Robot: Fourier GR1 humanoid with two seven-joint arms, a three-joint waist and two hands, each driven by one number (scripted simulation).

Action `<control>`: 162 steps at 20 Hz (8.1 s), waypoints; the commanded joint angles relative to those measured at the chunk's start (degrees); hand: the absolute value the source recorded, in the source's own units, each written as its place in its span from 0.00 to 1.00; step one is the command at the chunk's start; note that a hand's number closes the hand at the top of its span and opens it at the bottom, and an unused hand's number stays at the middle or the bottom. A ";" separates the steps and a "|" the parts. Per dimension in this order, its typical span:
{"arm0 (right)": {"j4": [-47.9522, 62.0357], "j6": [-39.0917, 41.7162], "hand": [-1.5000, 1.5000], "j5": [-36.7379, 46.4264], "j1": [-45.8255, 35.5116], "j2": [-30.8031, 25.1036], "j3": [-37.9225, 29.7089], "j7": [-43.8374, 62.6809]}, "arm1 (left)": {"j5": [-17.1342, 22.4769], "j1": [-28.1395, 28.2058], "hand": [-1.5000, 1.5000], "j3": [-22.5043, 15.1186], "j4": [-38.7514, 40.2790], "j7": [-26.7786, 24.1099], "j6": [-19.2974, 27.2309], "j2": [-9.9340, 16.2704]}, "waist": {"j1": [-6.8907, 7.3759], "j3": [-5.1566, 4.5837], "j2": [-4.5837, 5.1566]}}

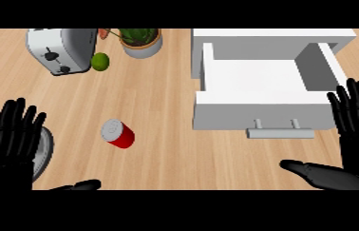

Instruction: Pick up the can, place it into the drawer and close the drawer

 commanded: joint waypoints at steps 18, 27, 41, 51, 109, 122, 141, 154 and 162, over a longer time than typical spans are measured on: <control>-2.34 5.42 0.00 -4.30 5.02 -0.59 -5.21 -1.47 | -1.42 -0.41 0.00 -6.53 27.46 -20.41 9.27 -1.19 | -0.09 -0.01 0.00; -8.86 3.90 0.00 -2.90 4.52 0.73 -4.31 3.05 | 4.66 -2.79 0.00 -4.55 43.84 -32.27 12.31 -1.20 | -0.14 -0.03 0.00; -10.22 6.39 0.00 -1.69 5.94 1.79 -5.99 3.19 | 11.11 -11.34 0.00 3.56 61.02 -38.50 7.64 -0.04 | -0.16 -0.02 0.01; -11.39 7.51 0.00 -5.58 3.71 0.25 -9.82 6.93 | 13.06 -20.58 0.00 8.99 84.01 -54.38 4.79 0.16 | -0.29 -0.03 0.04; -13.31 5.51 0.00 -0.44 -0.54 0.10 -10.95 10.33 | 14.29 -63.75 1.00 -1.86 69.42 -16.03 4.70 -0.65 | -0.25 0.00 -0.07; -10.75 5.61 0.00 0.89 -1.29 1.35 -9.07 7.44 | 17.78 -85.47 1.00 -7.19 84.01 -10.47 14.73 -1.20 | -1.56 0.03 0.26; -11.11 5.98 0.00 -1.63 -5.70 -2.43 -10.54 11.36 | 27.53 -102.97 1.00 -14.89 106.53 -13.69 20.25 -1.20 | -4.30 0.15 1.01; -11.92 5.83 0.00 5.56 -8.68 -4.45 -6.55 10.44 | 32.68 -104.30 0.00 -17.33 110.69 -18.85 26.55 -1.20 | -5.40 0.12 1.46; -5.89 8.31 0.00 15.65 -15.55 -10.46 -1.83 5.97 | 37.51 -106.04 0.00 -16.55 110.44 -18.18 28.09 -1.20 | -5.21 0.14 1.97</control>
